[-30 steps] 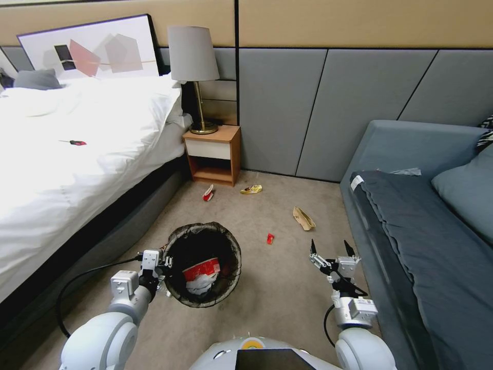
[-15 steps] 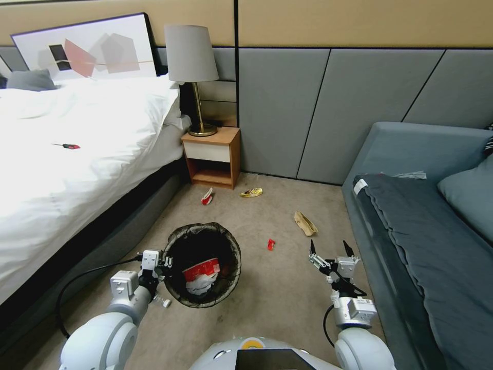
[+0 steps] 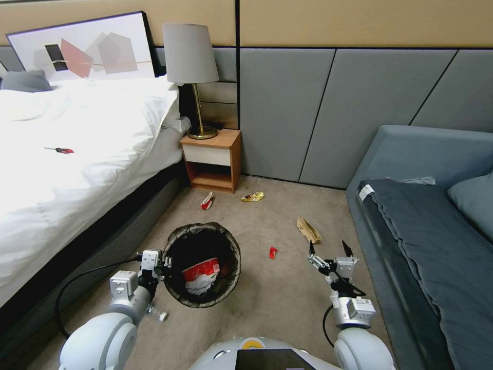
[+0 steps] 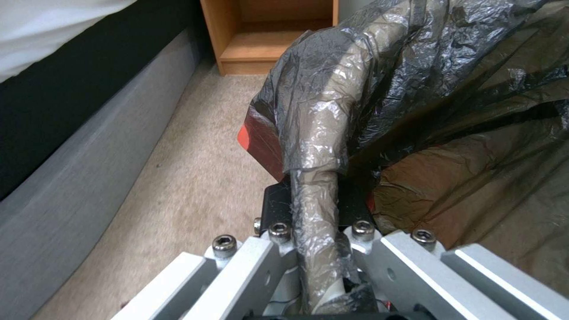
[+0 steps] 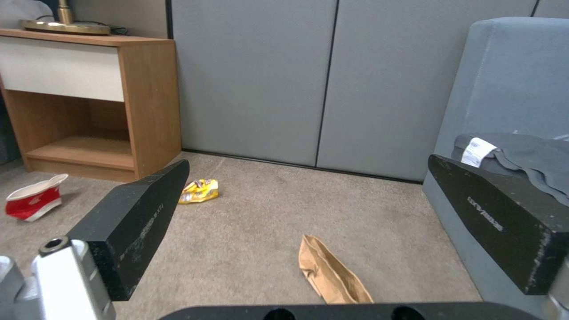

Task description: Pick up the trash bin, then pick up the garbage from the floor and place it into the trash bin.

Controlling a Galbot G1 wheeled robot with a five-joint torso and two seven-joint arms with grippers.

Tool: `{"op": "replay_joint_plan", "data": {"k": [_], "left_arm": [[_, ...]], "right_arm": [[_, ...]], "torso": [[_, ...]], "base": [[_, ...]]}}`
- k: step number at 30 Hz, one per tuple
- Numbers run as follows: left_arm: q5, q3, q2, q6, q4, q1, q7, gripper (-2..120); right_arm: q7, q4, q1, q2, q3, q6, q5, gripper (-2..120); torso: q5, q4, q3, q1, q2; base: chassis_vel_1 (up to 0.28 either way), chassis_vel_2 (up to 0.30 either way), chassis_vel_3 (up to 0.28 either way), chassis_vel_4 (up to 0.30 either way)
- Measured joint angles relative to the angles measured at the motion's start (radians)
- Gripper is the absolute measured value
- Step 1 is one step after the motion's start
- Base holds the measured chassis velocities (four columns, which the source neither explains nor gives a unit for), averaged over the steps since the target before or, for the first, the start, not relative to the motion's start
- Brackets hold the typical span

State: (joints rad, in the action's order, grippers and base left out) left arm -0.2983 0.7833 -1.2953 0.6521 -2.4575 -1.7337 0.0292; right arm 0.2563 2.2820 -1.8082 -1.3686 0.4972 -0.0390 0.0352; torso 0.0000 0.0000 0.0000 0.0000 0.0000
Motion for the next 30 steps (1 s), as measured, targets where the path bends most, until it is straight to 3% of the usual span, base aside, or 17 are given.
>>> {"op": "replay_joint_plan", "data": {"k": [30], "left_arm": [[-0.011, 0.010, -0.002, 0.002, 0.002, 0.001, -0.002, 1]], "right_arm": [[-0.001, -0.001, 0.000, 0.000, -0.004, -0.001, 0.002, 100]], "torso": [[-0.0001, 0.0000, 0.000, 0.000, 0.000]], "base": [[-0.086, 0.093, 0.091, -0.085]]}}
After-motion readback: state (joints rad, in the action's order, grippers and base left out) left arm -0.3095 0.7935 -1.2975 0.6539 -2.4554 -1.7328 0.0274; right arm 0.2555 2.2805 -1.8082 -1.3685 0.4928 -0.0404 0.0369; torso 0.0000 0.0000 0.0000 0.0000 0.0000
